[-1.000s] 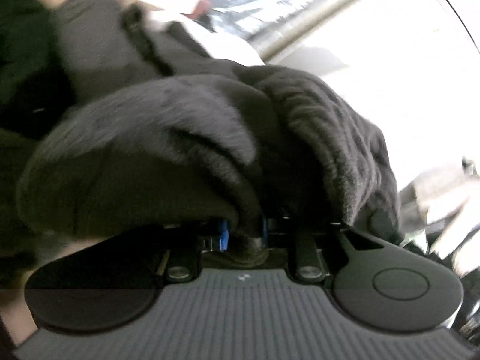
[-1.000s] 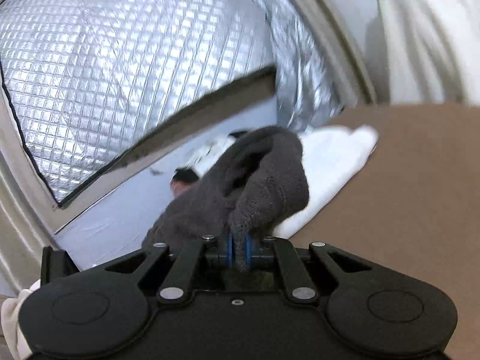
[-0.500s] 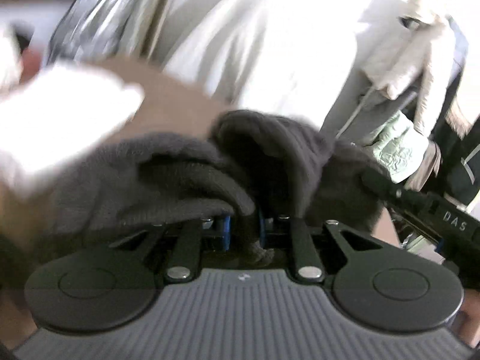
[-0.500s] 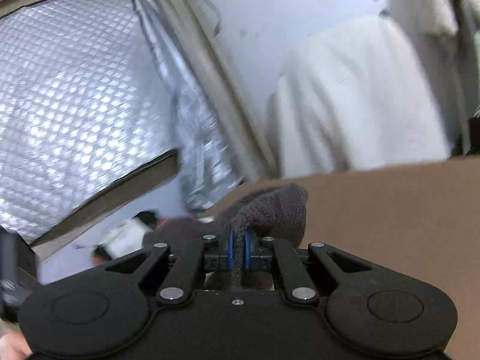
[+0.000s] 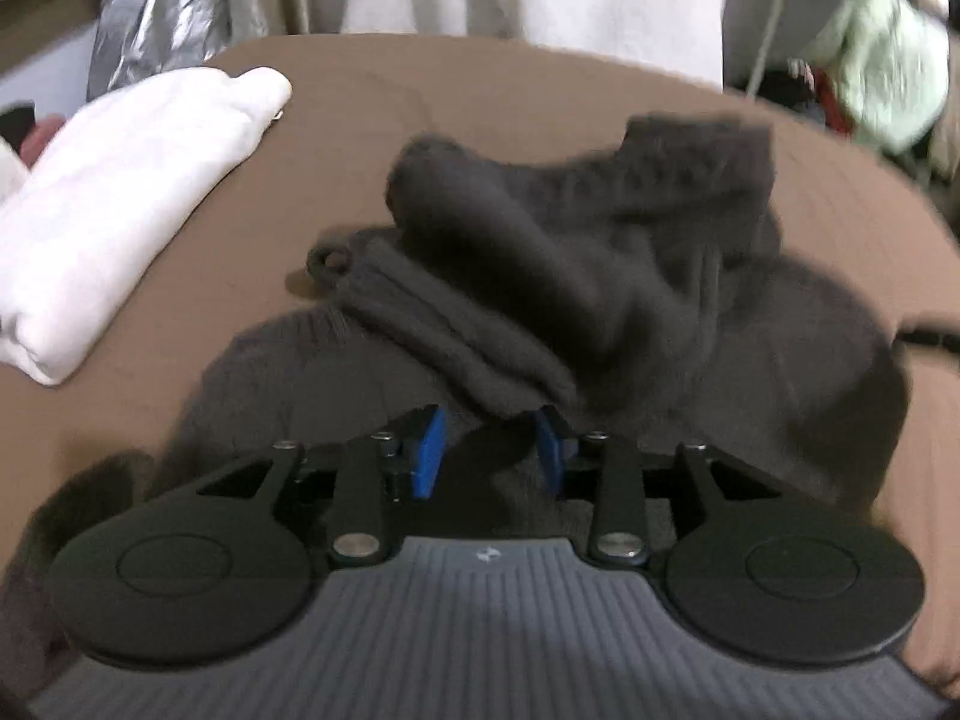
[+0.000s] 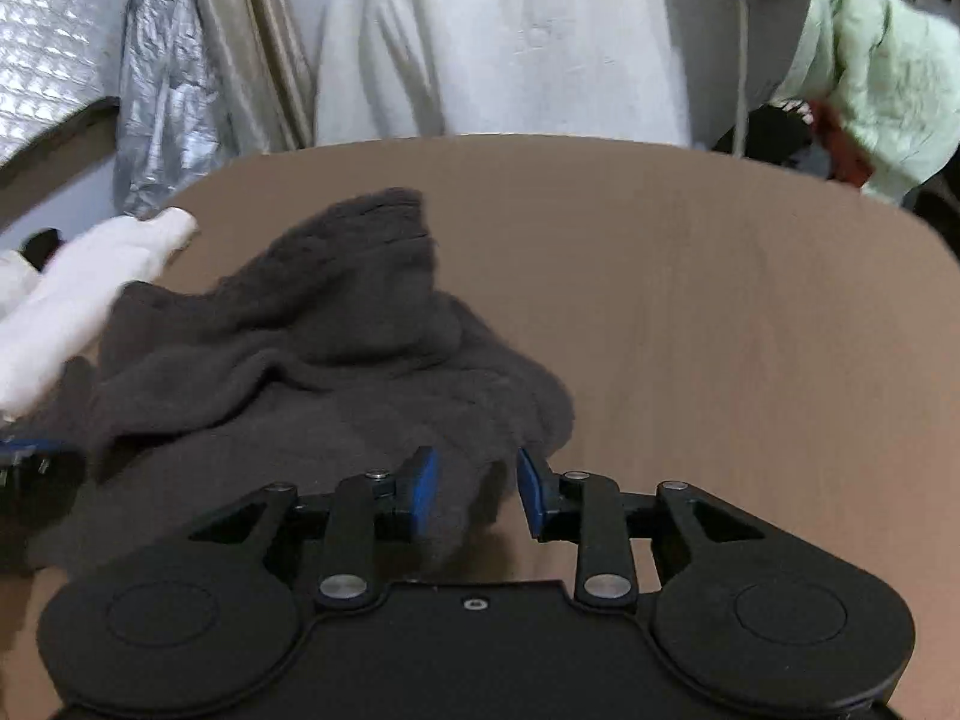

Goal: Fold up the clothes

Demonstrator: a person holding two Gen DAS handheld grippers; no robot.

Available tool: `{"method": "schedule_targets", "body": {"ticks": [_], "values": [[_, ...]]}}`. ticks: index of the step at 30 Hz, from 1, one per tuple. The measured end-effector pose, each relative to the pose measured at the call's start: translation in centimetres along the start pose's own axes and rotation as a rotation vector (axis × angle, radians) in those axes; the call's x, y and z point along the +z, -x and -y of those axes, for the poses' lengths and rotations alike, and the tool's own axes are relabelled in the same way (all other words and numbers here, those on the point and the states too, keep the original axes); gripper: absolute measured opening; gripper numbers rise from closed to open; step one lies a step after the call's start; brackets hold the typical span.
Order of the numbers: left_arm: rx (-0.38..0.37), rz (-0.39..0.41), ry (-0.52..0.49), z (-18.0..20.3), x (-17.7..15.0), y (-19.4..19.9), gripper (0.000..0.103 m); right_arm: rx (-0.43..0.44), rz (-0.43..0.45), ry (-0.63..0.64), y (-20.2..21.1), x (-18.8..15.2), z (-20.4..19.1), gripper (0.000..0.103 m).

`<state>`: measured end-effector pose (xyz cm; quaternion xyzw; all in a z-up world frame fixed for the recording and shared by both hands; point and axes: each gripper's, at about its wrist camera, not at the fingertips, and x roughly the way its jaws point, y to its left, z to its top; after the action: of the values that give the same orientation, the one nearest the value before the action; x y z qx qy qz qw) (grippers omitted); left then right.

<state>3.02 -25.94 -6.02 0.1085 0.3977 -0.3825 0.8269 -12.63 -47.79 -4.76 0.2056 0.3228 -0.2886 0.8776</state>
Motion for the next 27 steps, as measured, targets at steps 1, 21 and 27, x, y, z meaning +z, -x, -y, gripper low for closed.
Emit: {"method": "schedule_targets", "body": {"ticks": [1,21,27], "values": [[-0.008,0.029,0.012,-0.3,0.5,0.0,0.049,0.027,-0.001,-0.004,0.1,-0.1,0.0,0.046],[0.152,0.032,0.085,-2.7,1.5,-0.2,0.053,0.255,-0.089,0.045,1.0,-10.5,-3.0,0.069],[0.168,0.009,0.103,-3.5,1.3,-1.0,0.057,0.386,-0.069,-0.164,0.4,-10.0,-2.2,0.07]]}}
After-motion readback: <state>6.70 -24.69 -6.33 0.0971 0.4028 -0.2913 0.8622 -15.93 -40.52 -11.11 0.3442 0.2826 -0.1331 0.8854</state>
